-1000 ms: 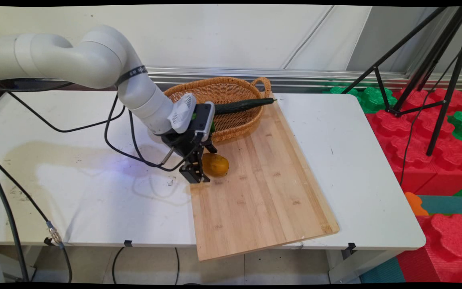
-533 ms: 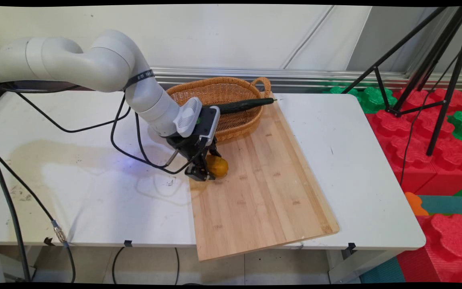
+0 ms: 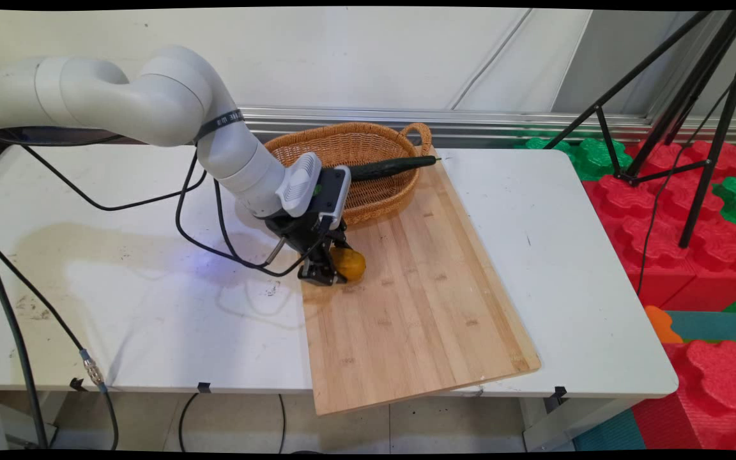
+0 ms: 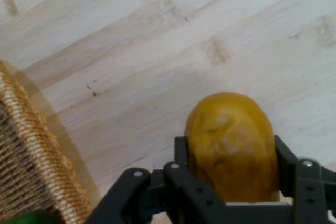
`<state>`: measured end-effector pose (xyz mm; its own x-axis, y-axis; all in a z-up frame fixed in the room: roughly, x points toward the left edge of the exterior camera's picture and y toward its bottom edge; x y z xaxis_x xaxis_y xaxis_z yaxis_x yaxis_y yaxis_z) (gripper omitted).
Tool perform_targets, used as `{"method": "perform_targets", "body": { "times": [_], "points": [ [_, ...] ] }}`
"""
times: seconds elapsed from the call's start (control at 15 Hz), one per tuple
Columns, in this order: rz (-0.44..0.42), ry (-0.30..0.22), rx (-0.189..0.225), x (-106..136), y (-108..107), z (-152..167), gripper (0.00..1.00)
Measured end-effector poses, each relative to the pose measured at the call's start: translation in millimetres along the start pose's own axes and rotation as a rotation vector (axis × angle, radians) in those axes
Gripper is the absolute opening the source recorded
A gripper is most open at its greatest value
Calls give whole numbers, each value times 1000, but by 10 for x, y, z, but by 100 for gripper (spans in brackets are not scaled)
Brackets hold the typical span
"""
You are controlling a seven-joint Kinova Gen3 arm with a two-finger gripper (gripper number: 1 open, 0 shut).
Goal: Place the picked object in the vegetable basket
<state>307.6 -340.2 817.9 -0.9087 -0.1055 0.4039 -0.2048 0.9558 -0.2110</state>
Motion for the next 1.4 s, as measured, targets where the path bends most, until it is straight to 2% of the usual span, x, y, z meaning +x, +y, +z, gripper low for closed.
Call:
{"method": "perform_targets", "body": {
  "times": [0.4, 0.87, 1.27, 1.4],
  "points": [
    [-92, 69, 7, 29, 71, -365, 0],
    [-213, 144, 28, -94, 11, -825, 0],
    [-327, 209, 81, -352, -151, -1233, 0],
    [-381, 234, 113, -449, -244, -1347, 0]
  ]
}}
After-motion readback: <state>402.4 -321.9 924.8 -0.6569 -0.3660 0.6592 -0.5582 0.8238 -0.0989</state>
